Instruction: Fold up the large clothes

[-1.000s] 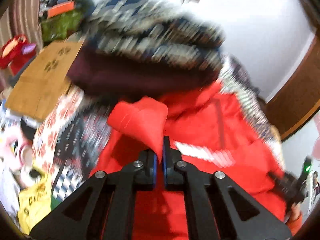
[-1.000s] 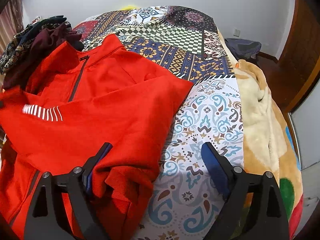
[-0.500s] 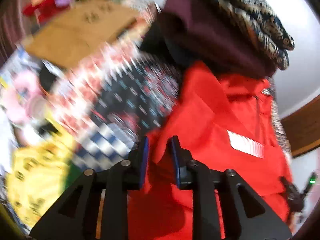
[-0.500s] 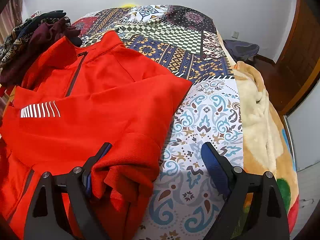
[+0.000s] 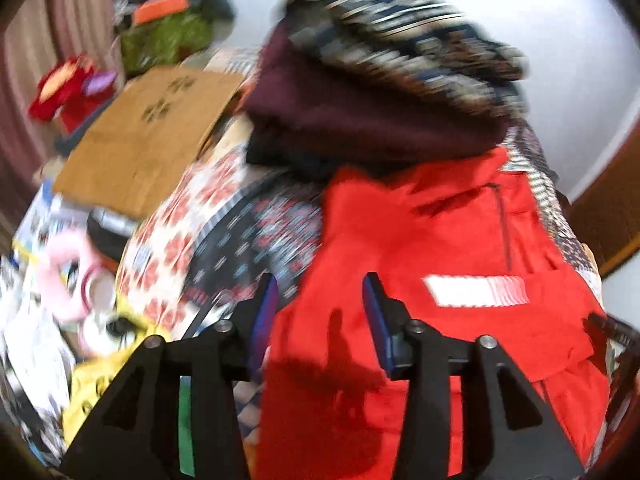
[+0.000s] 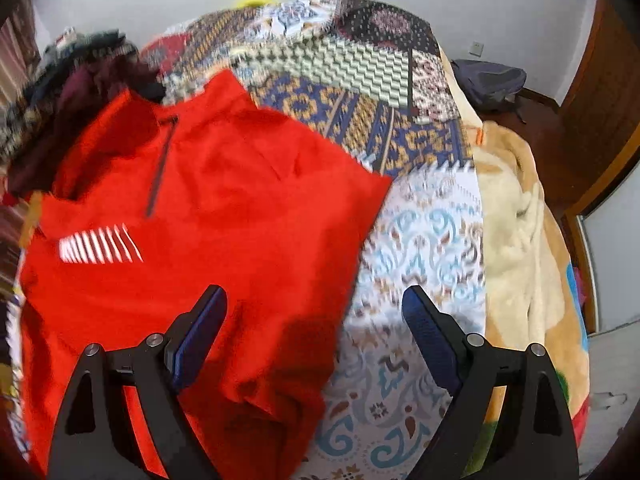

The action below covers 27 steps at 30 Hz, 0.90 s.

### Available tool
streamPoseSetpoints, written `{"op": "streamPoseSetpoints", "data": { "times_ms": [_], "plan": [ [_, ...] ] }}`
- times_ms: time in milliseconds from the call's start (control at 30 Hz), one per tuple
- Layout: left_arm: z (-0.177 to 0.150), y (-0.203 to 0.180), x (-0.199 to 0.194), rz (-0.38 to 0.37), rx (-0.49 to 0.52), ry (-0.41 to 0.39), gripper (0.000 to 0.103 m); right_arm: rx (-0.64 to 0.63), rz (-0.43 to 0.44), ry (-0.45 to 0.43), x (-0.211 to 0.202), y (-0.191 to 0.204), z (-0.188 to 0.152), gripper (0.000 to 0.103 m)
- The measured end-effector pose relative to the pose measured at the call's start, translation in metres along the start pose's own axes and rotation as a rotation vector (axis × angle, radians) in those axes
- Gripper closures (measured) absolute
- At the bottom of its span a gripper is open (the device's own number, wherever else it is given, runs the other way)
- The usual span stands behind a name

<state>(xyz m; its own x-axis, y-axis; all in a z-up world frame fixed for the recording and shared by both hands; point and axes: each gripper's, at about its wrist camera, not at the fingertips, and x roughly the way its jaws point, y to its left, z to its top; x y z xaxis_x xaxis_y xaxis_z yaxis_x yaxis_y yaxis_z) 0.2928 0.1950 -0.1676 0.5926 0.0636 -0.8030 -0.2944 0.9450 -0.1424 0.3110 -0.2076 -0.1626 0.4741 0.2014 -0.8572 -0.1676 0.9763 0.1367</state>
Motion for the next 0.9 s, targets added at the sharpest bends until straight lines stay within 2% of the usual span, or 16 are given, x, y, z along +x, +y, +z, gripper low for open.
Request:
{"op": "streamPoseSetpoints", "data": {
  "times_ms": [267, 367, 467, 633, 800, 900],
  "plan": [
    [0.043, -0.092, 0.012, -0.065, 0.222, -0.05, 0.057, -0.041, 0.034, -0.079, -0.01, 0.022, 0.045, 0.015],
    [0.052, -0.131, 0.03, -0.055, 0.327, -0.052, 0.057, -0.043, 0.088, -0.084, -0.003, 0.033, 0.058, 0.015],
    [0.061, -0.159, 0.052, -0.06, 0.386, -0.035, 0.057, -0.069, 0.103, -0.084, 0.009, 0.047, 0.07, 0.015],
    [0.071, -0.193, 0.082, -0.079, 0.445, -0.007, 0.057, -0.119, 0.107, -0.067, 0.033, 0.065, 0.095, 0.015],
    [0.08, -0.215, 0.106, -0.063, 0.517, -0.029, 0.057, -0.122, 0.125, -0.043, 0.062, 0.071, 0.124, 0.016],
    [0.087, -0.223, 0.118, -0.002, 0.549, -0.063, 0.057, -0.099, 0.158, -0.001, 0.084, 0.071, 0.14, 0.016]
  ]
}}
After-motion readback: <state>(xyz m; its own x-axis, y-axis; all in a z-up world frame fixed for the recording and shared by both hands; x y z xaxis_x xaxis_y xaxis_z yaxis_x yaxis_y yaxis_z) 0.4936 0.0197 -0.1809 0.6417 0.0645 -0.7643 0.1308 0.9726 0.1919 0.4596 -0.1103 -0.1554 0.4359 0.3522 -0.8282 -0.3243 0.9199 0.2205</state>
